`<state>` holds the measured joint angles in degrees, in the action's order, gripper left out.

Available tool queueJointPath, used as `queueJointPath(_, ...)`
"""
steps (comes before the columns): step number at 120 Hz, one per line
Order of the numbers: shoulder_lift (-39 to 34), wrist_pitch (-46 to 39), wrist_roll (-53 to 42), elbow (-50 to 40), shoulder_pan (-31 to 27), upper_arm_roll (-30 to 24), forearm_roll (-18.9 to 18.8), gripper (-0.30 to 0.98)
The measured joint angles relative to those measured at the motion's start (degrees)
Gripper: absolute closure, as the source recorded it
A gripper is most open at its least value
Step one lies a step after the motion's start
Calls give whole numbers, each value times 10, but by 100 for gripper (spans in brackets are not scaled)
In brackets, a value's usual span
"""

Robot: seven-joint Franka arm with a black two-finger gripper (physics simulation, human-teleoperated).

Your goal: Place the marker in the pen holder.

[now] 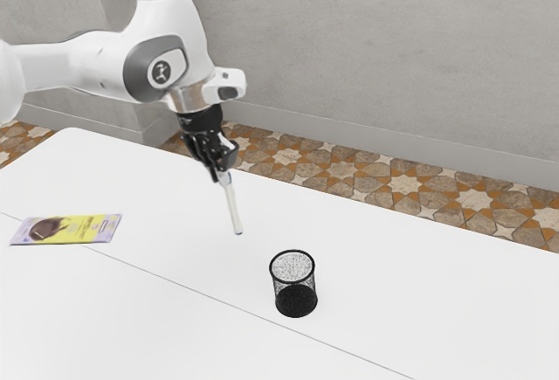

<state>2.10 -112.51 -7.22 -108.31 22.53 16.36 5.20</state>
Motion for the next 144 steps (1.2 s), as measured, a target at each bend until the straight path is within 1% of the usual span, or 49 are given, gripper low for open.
queueJointPath(15, 0, 1, 12, 0, 34, -1, 0, 70)
queueJointPath(28, 2, 2, 23, 1, 51, -1, 0, 70)
queueJointPath(72, 12, -2, 59, 16, 78, -2, -1, 69)
queueJointPath(92, 28, -6, 74, 21, 101, -2, 0, 69)
queueJointPath(130, 61, -18, 95, 21, 112, -2, 6, 69)
queueJointPath(132, 62, -19, 96, 21, 113, -2, 6, 69)
queueJointPath(144, 65, -21, 99, 21, 116, -2, 7, 46)
